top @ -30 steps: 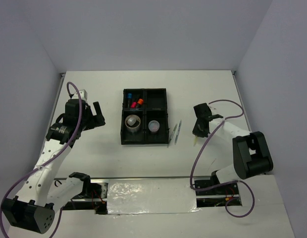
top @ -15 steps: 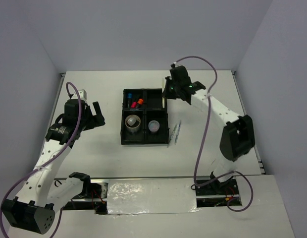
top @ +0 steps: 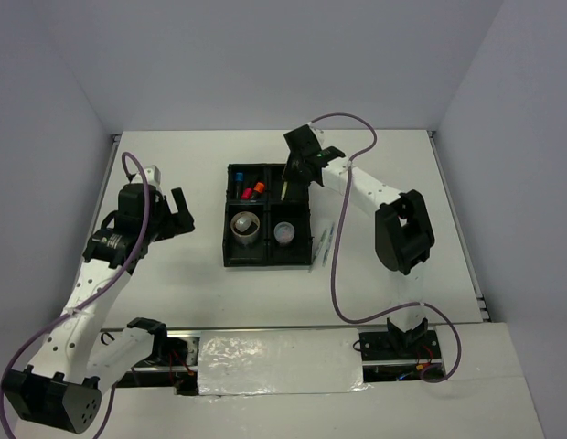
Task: Sort the stationery into containers
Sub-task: Place the pen in the storage box.
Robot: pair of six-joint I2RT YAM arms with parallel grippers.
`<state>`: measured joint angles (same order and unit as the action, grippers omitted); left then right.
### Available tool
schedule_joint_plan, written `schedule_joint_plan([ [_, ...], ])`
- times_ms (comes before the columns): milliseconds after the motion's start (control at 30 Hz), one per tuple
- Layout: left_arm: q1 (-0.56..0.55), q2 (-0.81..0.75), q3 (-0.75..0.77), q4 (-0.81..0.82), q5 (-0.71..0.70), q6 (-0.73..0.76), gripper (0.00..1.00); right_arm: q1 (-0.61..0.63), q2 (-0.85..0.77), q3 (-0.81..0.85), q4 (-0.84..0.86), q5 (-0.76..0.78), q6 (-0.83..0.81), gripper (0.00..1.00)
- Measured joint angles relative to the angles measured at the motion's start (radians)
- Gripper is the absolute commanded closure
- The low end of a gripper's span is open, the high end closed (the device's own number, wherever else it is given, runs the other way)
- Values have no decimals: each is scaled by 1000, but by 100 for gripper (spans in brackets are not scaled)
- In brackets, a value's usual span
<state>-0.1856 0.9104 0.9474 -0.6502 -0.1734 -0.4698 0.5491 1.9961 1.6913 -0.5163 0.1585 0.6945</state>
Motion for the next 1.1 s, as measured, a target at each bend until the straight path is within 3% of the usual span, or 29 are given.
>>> schedule_joint_plan([
  [267, 0, -6, -3, 7, 23, 0, 1, 0, 31, 31, -11, 99, 146, 88],
  [633, 0, -9, -5, 16, 43, 4, 1, -8, 111, 97, -32, 126, 217, 56],
  [900, 0, -11, -5, 23, 48, 5, 1, 1, 74, 74, -29, 135, 190, 55],
  [1100, 0, -12, -5, 23, 49, 10, 1, 16, -209, -163, -19, 168, 78, 55],
])
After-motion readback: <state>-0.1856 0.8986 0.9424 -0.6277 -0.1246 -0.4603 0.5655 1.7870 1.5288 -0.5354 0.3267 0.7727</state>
